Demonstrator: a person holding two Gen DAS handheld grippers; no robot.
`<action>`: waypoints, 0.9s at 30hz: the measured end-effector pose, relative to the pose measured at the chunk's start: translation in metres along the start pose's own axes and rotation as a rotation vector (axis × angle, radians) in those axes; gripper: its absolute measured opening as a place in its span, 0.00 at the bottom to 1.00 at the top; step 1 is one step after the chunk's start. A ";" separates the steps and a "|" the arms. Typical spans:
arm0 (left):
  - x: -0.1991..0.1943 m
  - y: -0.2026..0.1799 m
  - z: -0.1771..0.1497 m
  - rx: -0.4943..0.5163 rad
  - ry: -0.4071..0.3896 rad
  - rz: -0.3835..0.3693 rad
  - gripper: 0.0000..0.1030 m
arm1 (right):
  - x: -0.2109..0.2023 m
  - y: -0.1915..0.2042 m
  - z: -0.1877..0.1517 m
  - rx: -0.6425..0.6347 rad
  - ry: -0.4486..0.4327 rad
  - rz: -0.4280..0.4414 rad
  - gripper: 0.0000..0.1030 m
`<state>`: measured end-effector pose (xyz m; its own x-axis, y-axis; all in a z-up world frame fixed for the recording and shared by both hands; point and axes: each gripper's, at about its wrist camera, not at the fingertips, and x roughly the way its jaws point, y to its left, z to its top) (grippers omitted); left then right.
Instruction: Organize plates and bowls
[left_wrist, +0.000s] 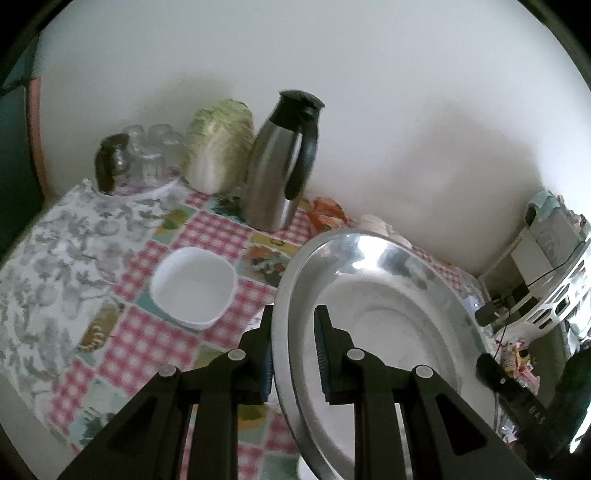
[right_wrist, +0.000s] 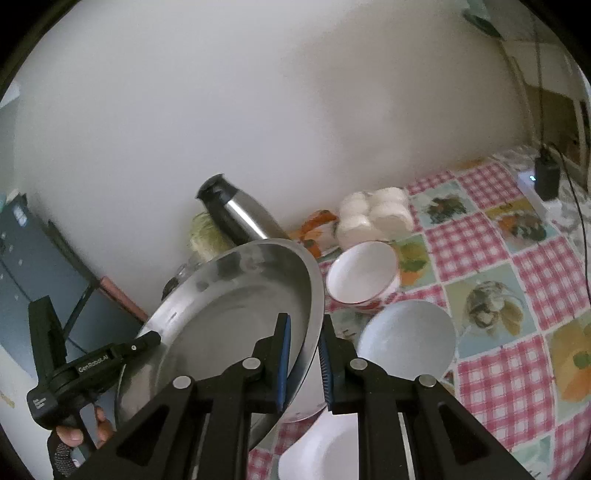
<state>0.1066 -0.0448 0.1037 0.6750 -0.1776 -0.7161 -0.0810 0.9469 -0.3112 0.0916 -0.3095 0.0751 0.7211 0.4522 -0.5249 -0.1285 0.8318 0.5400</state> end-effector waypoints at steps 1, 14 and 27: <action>0.005 -0.004 0.000 0.003 0.007 -0.001 0.18 | 0.001 -0.004 0.000 0.011 0.001 -0.003 0.17; 0.063 -0.002 0.003 -0.062 0.112 -0.056 0.18 | 0.031 -0.043 -0.002 0.078 0.064 -0.089 0.17; 0.086 0.030 -0.005 -0.121 0.169 -0.022 0.23 | 0.063 -0.032 -0.018 0.036 0.148 -0.128 0.17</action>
<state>0.1587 -0.0336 0.0295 0.5456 -0.2505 -0.7997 -0.1616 0.9049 -0.3937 0.1292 -0.3020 0.0131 0.6219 0.3882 -0.6801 -0.0160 0.8746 0.4846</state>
